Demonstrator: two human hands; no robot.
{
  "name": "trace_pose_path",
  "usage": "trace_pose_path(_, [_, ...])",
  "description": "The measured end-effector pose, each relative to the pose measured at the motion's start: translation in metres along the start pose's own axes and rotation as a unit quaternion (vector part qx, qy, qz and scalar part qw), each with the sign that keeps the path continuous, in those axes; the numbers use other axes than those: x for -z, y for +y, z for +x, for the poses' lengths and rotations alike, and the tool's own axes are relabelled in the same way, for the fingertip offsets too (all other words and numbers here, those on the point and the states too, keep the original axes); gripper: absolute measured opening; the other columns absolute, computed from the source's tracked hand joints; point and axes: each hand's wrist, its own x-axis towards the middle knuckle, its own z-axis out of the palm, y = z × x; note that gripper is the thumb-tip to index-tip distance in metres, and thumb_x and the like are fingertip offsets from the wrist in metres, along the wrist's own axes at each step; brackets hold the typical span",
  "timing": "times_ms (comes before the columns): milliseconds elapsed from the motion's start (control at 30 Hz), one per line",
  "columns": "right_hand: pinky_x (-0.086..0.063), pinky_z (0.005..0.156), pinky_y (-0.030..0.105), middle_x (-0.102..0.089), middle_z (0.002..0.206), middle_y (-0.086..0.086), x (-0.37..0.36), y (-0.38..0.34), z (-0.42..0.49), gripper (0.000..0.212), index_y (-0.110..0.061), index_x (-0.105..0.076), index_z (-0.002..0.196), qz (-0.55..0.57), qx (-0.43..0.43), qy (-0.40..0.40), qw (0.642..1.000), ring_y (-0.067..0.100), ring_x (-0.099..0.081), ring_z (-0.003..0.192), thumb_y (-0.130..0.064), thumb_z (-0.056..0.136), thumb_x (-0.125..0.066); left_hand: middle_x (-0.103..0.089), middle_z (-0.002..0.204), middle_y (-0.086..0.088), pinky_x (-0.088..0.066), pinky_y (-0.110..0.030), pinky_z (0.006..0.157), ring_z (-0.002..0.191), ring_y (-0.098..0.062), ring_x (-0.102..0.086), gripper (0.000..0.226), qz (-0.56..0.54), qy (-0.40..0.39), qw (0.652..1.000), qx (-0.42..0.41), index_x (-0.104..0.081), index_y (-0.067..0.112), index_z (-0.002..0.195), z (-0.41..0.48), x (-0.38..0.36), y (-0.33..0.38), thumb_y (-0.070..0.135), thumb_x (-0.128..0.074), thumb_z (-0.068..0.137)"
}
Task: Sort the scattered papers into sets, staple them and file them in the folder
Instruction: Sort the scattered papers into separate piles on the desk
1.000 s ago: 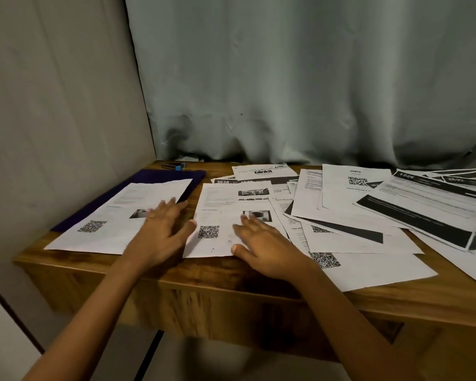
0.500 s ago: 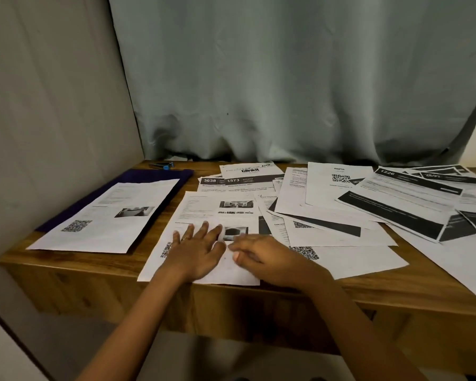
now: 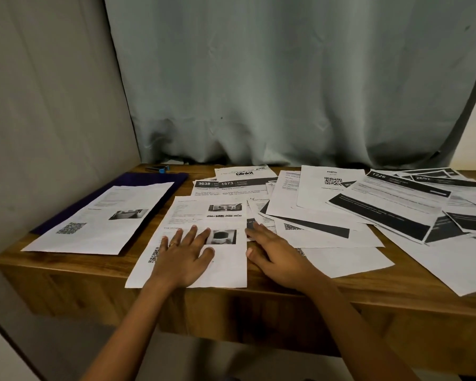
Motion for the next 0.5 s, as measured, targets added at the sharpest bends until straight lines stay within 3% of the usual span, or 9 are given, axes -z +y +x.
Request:
trace_pose_path(167, [-0.020, 0.111, 0.024, -0.022, 0.157, -0.006, 0.033, 0.026, -0.003, 0.051, -0.024, -0.040, 0.145, -0.029, -0.048, 0.083, 0.995, 0.014, -0.023, 0.144, -0.041, 0.097, -0.047, 0.002, 0.162, 0.002, 0.008, -0.052, 0.115, 0.148, -0.027, 0.006, 0.059, -0.031, -0.019, 0.999, 0.004, -0.013, 0.035, 0.152, 0.006, 0.011, 0.008, 0.058, -0.018, 0.098])
trace_pose_path(267, [-0.020, 0.114, 0.029, -0.024, 0.157, 0.000, 0.049, 0.049, 0.003, 0.052, -0.020, -0.040, 0.144, -0.056, -0.081, 0.103, 0.990, 0.016, -0.022, 0.144, -0.040, 0.097, -0.049, -0.001, 0.162, -0.001, 0.007, -0.049, 0.116, 0.148, -0.025, 0.004, 0.066, -0.061, 0.026, 0.997, -0.029, -0.026, 0.026, 0.150, 0.019, 0.021, 0.029, 0.061, -0.019, 0.095])
trace_pose_path(333, [-0.018, 0.118, 0.036, -0.021, 0.158, 0.004, 0.054, 0.060, 0.007, 0.058, -0.019, -0.036, 0.146, -0.071, -0.090, 0.093, 0.989, 0.019, -0.016, 0.146, -0.045, 0.096, -0.047, -0.004, 0.162, 0.000, 0.006, -0.047, 0.117, 0.149, -0.021, 0.003, 0.073, -0.082, 0.045, 0.993, -0.069, -0.022, 0.027, 0.152, 0.030, 0.022, 0.046, 0.062, -0.016, 0.089])
trace_pose_path(400, [-0.014, 0.120, 0.040, -0.017, 0.159, 0.006, 0.053, 0.069, 0.008, 0.061, -0.020, -0.031, 0.149, -0.085, -0.106, 0.071, 0.988, 0.022, -0.011, 0.147, -0.049, 0.096, -0.044, -0.005, 0.162, 0.001, 0.006, -0.046, 0.117, 0.149, -0.020, 0.004, 0.065, -0.101, 0.040, 0.990, -0.088, -0.017, 0.028, 0.153, 0.040, 0.017, 0.059, 0.059, -0.021, 0.096])
trace_pose_path(500, [-0.011, 0.119, 0.042, -0.015, 0.159, 0.006, 0.047, 0.073, 0.005, 0.061, -0.023, -0.027, 0.150, -0.087, -0.144, 0.038, 0.985, 0.027, -0.010, 0.147, -0.052, 0.098, -0.035, -0.004, 0.162, 0.001, 0.007, -0.049, 0.116, 0.149, -0.022, 0.004, 0.061, -0.091, 0.009, 0.994, -0.068, -0.012, 0.031, 0.154, 0.047, 0.006, 0.072, 0.056, -0.020, 0.099])
